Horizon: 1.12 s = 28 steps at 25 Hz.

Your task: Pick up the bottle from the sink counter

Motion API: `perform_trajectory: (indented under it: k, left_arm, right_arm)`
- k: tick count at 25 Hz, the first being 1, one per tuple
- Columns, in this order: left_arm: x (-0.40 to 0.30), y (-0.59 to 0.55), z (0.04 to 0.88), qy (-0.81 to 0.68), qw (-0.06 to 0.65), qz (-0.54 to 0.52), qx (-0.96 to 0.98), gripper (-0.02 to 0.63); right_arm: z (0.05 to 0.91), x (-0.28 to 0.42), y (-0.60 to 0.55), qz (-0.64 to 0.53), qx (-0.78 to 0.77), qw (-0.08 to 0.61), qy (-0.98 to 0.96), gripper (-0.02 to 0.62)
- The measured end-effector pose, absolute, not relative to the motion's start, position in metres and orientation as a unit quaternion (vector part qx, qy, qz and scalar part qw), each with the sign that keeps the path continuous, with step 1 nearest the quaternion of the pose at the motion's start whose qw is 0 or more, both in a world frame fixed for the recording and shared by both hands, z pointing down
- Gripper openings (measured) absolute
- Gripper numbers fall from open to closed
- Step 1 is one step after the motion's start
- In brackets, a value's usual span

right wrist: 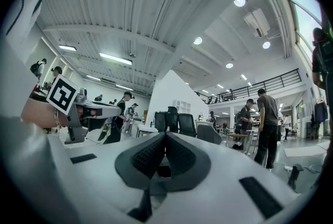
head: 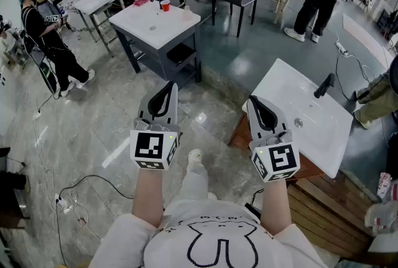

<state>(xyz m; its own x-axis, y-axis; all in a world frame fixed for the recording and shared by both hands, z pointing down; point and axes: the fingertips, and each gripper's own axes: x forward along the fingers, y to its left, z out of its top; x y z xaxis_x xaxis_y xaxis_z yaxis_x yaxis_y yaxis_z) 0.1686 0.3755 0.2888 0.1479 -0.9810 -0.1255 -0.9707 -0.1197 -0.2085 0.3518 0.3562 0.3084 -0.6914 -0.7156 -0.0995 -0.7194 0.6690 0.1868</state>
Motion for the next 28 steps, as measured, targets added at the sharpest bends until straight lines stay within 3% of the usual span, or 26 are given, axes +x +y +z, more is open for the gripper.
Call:
perform_trajectory:
  k: [8, 28]
  left_arm:
    - [0.147, 0.313, 0.295, 0.647, 0.117, -0.017, -0.753, 0.009]
    - [0.0, 0.082, 0.31, 0.647, 0.079, -0.011, -0.758, 0.009]
  right_arm:
    - [0.316, 0.325, 0.3, 0.107, -0.387, -0.007, 0.916, 0.023]
    - [0.317, 0.19, 0.063, 0.068, -0.411, -0.006, 0.909, 0.023]
